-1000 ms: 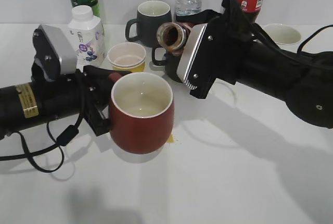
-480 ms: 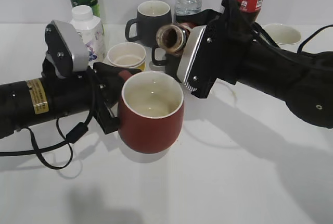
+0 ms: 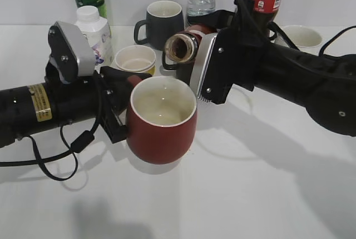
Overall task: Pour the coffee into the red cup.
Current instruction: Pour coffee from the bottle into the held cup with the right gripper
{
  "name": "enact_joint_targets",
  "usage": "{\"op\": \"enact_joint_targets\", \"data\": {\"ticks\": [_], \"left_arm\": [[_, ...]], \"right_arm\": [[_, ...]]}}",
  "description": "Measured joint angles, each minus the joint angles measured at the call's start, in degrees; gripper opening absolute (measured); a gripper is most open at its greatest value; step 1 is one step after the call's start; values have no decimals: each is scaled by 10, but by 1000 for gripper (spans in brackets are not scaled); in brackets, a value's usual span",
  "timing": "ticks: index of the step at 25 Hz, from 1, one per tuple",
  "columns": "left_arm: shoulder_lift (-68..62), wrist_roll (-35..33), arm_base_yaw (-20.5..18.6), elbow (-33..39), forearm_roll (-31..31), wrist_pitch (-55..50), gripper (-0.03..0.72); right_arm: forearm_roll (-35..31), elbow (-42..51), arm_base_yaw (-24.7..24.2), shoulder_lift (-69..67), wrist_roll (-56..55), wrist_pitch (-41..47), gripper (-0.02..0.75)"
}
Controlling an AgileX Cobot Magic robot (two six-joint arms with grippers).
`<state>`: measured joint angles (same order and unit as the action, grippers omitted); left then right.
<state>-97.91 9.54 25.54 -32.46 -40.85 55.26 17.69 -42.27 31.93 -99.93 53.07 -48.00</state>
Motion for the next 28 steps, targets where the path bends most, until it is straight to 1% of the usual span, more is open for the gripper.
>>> {"op": "enact_joint_targets", "data": {"ticks": [9, 15, 28], "left_arm": [[0, 0, 0, -7, -19, 1, 68], [-22, 0, 0, -9, -22, 13, 67], [-24, 0, 0, -11, -23, 23, 67]], "right_arm": [[0, 0, 0, 5, 34, 0, 507], [0, 0, 0, 7, 61, 0, 507], [0, 0, 0, 7, 110, 0, 507]]}}
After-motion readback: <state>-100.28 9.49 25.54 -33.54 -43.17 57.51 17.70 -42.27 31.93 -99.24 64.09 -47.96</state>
